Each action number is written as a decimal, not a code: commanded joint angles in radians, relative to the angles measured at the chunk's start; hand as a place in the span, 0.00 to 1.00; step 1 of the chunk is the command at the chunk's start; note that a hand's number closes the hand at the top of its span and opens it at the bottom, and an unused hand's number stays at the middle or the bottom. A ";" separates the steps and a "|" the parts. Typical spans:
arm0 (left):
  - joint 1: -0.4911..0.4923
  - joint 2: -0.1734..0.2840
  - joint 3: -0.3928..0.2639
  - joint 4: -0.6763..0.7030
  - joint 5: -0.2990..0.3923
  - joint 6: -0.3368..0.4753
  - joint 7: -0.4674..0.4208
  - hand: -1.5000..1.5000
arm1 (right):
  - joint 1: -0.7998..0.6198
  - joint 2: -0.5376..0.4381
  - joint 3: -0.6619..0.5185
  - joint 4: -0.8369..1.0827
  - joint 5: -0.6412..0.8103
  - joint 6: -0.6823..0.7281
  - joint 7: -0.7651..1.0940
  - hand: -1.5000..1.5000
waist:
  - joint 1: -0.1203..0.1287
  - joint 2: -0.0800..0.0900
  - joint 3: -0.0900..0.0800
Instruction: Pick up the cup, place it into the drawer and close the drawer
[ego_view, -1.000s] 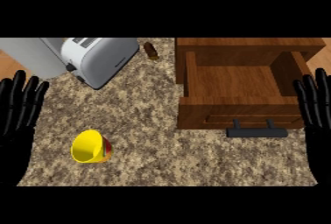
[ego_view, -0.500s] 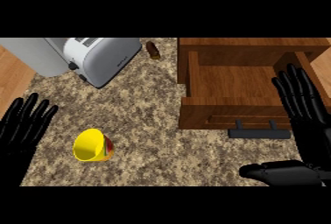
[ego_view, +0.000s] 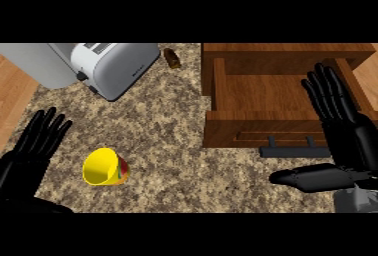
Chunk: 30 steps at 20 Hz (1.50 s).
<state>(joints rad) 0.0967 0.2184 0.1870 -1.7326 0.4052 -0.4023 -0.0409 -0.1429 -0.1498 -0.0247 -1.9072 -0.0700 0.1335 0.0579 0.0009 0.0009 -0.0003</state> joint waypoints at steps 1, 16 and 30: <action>-0.047 -0.007 0.003 0.121 -0.048 0.000 -0.017 0.00 | -0.051 -0.046 -0.076 0.069 -0.063 0.062 -0.032 0.00 | -0.001 0.000 0.000; -0.212 0.015 0.049 0.763 -0.310 -0.031 -0.452 0.00 | -0.125 -0.002 -0.063 0.030 -0.023 -0.012 0.065 0.00 | -0.004 0.000 0.000; -0.445 0.100 0.070 1.410 -0.463 -0.028 -0.929 0.00 | -0.118 -0.010 -0.040 0.022 -0.005 0.022 0.069 0.00 | -0.016 0.005 -0.002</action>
<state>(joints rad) -0.2780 0.2759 0.2413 -0.4814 -0.0425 -0.3594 -0.8338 -0.2511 -0.1789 -0.0990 -1.8829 -0.1054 0.1712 0.1166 -0.0111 0.0034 -0.0015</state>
